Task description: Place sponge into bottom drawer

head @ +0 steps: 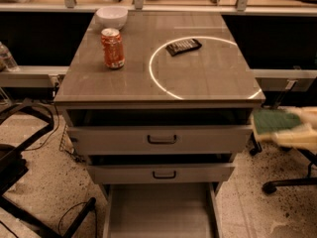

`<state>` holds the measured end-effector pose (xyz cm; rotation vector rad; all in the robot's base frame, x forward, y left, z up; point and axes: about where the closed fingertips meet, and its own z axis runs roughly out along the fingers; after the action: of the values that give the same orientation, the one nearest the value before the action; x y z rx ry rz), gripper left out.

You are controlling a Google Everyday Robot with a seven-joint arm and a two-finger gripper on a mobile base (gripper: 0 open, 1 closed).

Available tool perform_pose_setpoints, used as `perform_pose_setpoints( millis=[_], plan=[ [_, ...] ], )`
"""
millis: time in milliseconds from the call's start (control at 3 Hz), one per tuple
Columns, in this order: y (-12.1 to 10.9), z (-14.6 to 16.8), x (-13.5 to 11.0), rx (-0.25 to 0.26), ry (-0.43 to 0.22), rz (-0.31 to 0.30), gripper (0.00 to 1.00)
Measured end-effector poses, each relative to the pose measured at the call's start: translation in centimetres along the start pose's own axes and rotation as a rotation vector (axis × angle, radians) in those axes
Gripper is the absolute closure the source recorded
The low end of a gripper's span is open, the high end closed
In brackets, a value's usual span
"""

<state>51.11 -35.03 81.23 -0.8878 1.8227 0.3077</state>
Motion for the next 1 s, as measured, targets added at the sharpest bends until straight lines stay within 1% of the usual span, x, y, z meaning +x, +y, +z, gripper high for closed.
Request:
perform_pose_setpoints(
  millis=[333, 667, 1000],
  plan=[
    [4.8, -0.3, 10.8, 0.014, 0.181, 0.103, 1.00],
    [7.0, 2.5, 16.4, 0.043, 0.297, 0.152, 1.00],
    [8.1, 4.9, 18.4, 0.097, 0.401, 0.101, 1.00]
  ],
)
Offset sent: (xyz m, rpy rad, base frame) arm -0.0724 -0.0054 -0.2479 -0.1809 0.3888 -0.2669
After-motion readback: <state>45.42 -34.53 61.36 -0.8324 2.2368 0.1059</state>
